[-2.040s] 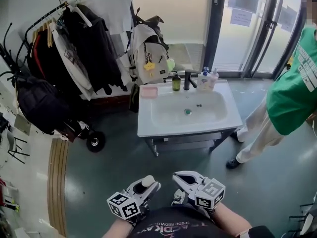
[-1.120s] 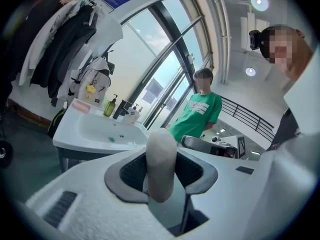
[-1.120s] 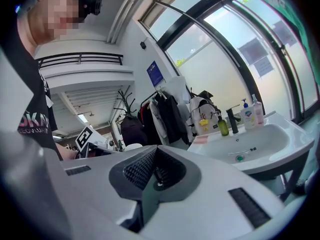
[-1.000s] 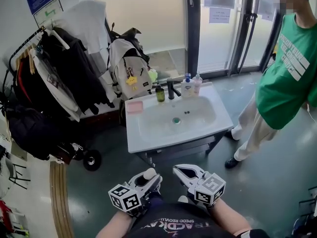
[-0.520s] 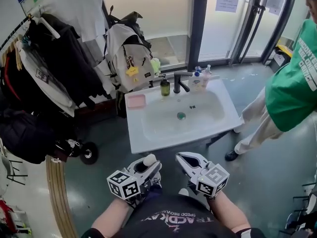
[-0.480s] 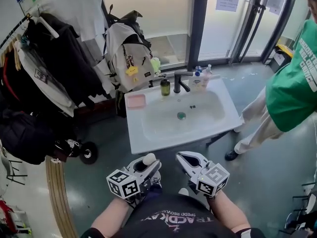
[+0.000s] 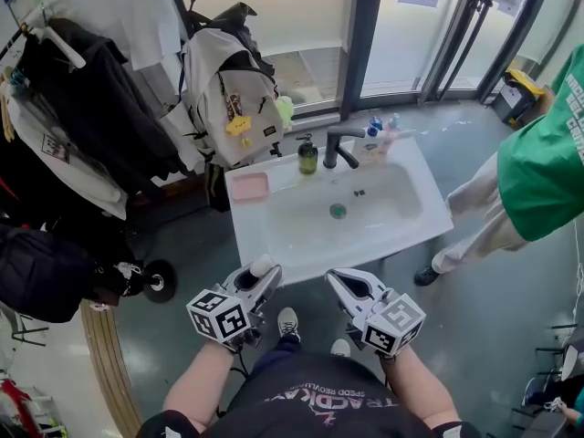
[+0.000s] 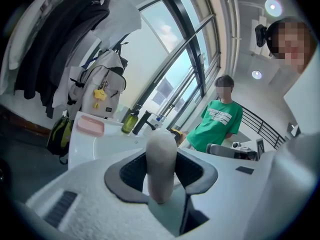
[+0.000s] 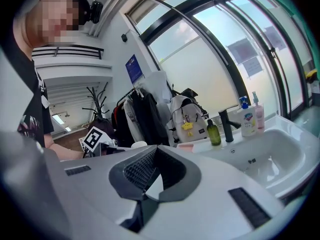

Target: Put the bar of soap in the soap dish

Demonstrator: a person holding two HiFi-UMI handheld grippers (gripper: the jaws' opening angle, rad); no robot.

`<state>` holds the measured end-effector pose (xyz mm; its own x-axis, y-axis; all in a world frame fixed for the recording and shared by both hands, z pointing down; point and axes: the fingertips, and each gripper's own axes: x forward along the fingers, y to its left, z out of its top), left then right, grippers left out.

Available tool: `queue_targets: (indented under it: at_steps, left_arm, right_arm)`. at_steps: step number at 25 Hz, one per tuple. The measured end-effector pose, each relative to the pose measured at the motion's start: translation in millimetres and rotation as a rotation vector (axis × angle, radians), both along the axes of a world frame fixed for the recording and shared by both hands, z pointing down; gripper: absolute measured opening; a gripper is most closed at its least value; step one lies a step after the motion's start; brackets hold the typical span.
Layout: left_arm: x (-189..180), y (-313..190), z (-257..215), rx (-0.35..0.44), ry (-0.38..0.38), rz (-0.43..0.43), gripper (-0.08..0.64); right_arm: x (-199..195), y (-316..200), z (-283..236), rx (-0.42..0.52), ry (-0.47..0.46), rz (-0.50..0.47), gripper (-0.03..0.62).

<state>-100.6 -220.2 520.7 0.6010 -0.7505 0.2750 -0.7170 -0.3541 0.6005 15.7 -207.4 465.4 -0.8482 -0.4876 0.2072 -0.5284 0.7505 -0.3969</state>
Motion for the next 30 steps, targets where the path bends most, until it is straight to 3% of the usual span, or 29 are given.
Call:
queue_targets:
  at_steps: [16, 30]
  left_arm:
    - [-79.4, -120.3, 26.5, 0.0, 0.003, -0.109, 0.161]
    - [-125.9, -213.9, 92.0, -0.117, 0.062, -0.275, 0.161]
  right_arm:
    - [-42.1, -60.1, 25.7, -0.028, 0.058, 0.105, 0.012]
    - [-55.1, -67.8, 57.9, -0.091, 0.114, 0.17, 0.011]
